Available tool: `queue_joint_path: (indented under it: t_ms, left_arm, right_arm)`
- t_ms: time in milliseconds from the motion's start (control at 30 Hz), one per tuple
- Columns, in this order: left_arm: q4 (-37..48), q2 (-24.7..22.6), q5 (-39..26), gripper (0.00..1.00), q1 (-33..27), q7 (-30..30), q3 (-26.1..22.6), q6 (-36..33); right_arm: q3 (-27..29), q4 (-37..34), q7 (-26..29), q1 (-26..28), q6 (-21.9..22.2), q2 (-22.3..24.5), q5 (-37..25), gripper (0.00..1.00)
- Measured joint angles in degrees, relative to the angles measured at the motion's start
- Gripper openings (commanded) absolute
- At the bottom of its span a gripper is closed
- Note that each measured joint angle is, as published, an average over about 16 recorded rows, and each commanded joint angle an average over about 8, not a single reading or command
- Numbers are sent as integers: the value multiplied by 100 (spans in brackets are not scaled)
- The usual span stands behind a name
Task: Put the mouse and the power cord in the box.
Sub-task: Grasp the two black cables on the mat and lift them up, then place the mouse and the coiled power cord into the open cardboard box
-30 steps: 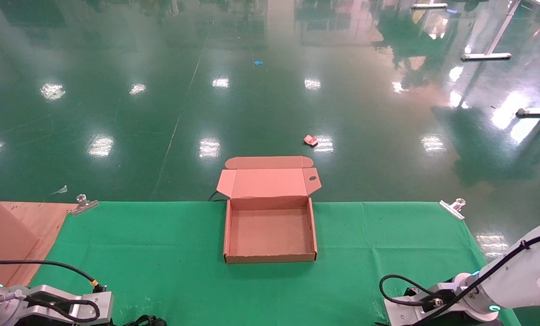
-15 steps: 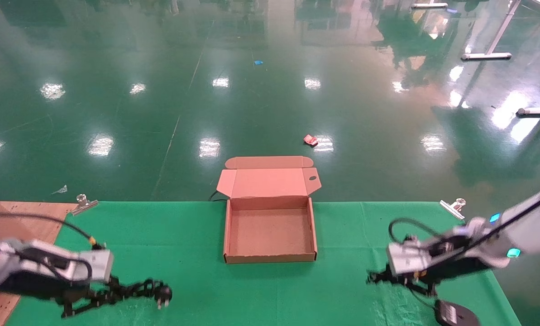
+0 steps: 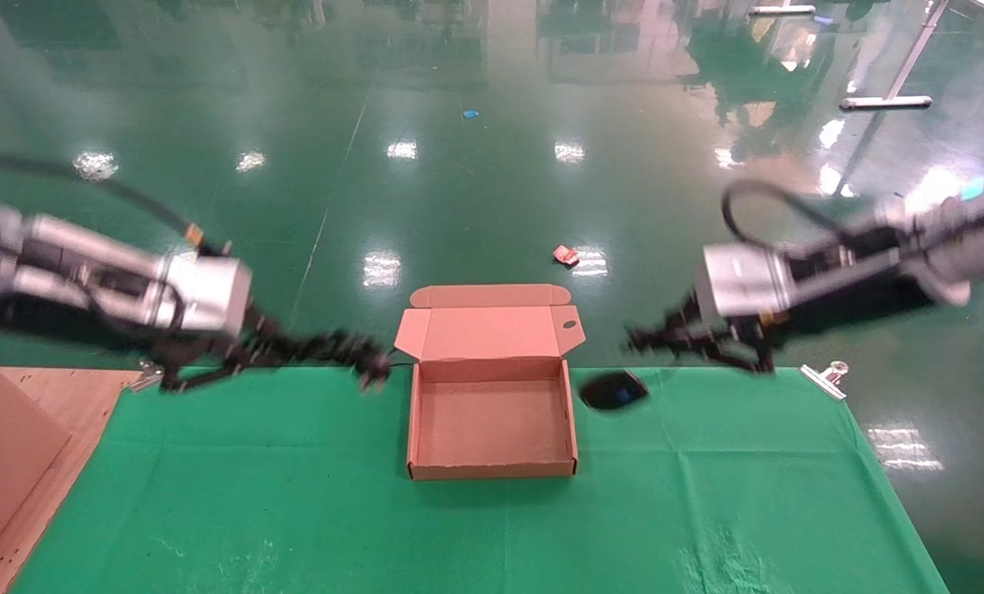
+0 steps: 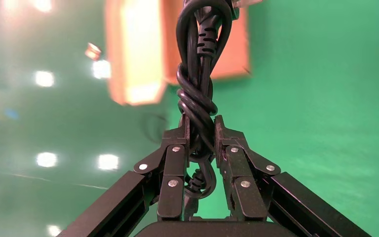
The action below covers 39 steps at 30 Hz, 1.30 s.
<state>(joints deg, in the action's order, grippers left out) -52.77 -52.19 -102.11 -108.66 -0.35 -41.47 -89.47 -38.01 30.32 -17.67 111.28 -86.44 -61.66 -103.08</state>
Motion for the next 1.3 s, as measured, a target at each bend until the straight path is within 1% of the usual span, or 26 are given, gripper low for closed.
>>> queue_joint_path:
  t_ms: [133,267,400,567,733,1033,1167,1300]
  left_arm:
    - [-283,-211,38,0,-308,-301,-32,-7]
    - [-320,-443,68,0,-542,-417,-87,19]
    - [-195,-666,103,0,-628,-296,-144,109]
    - [21,-946,-94,0,-473,-106,-259,585]
    - [227,-1288,-573,0,-40,-142,-395,1531]
    - [556,-2030,-1761,0,1175,-721,-614,4056]
    - [739,-2302,-2005,0,1670,-833,-779,4946]
    - [989,-2498,-2001,0,2026,-799,-1037,5560]
  right_arm:
    - [48,349,385,201,-50,-105,53,0]
    - [76,607,668,317,-82,-206,97,0]
    - [89,802,850,346,-125,-246,142,0]
    - [110,1022,987,292,-211,-154,238,0]
    - [122,1265,1086,177,-270,42,349,0]
    - [116,1549,1165,-99,-260,440,514,0]
    - [96,1565,1135,-235,-216,561,543,0]
    - [73,1516,1065,-362,-169,643,547,0]
